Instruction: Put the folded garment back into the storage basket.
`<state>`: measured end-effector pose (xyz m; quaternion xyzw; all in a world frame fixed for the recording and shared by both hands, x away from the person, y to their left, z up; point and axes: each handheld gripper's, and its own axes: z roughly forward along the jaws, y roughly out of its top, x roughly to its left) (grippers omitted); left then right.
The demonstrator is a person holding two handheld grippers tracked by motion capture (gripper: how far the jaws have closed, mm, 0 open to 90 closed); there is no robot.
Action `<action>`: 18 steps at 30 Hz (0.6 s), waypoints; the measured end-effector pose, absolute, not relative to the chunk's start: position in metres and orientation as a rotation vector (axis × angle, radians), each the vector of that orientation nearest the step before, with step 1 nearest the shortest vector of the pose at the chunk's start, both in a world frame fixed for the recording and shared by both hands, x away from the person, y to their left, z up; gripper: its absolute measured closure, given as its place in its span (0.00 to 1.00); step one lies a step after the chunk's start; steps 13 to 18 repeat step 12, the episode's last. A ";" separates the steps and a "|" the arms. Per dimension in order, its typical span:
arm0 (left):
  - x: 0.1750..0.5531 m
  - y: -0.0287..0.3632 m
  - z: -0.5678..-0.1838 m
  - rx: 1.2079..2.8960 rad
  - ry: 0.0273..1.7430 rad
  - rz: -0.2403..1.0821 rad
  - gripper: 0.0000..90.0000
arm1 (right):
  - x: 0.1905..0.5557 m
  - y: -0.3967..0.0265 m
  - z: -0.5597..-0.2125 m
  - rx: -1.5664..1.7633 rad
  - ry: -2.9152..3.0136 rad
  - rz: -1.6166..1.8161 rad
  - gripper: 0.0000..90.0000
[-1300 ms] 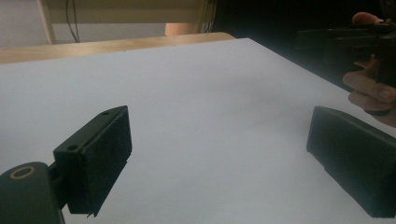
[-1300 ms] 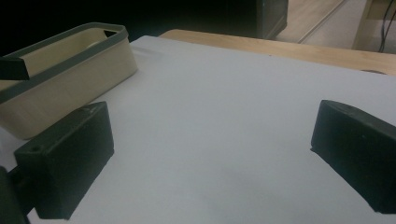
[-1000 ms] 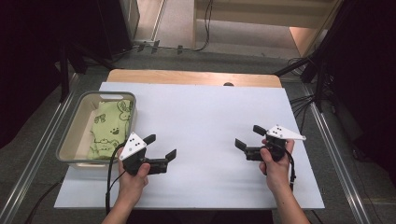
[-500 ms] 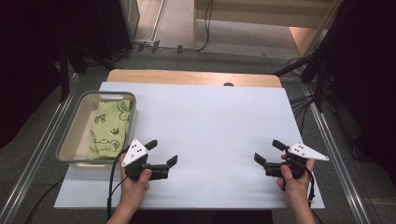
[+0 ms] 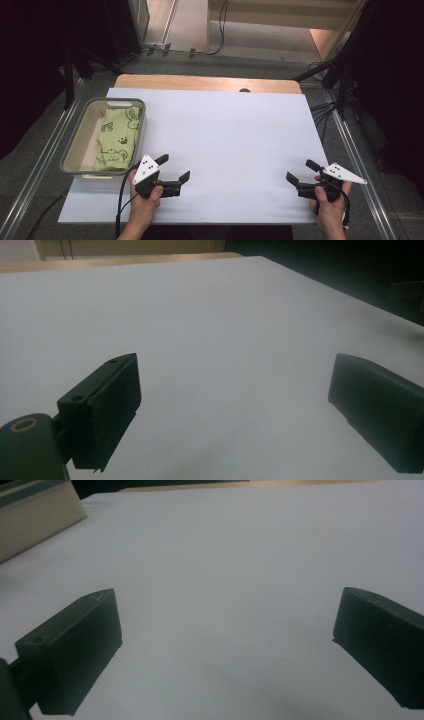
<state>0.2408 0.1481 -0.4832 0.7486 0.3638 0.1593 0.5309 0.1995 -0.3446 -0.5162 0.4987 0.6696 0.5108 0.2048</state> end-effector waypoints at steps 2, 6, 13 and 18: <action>0.242 0.148 -0.485 1.786 0.874 0.377 0.07 | 0.198 -0.348 -0.517 1.392 1.870 1.432 0.00; 0.244 0.149 -0.489 1.785 0.891 0.367 0.07 | 0.198 -0.350 -0.518 1.405 1.861 1.436 0.00; 0.245 0.150 -0.490 1.792 0.900 0.372 0.07 | 0.198 -0.349 -0.517 1.398 1.861 1.433 0.00; 0.245 0.150 -0.490 1.792 0.900 0.372 0.07 | 0.198 -0.349 -0.517 1.398 1.861 1.433 0.00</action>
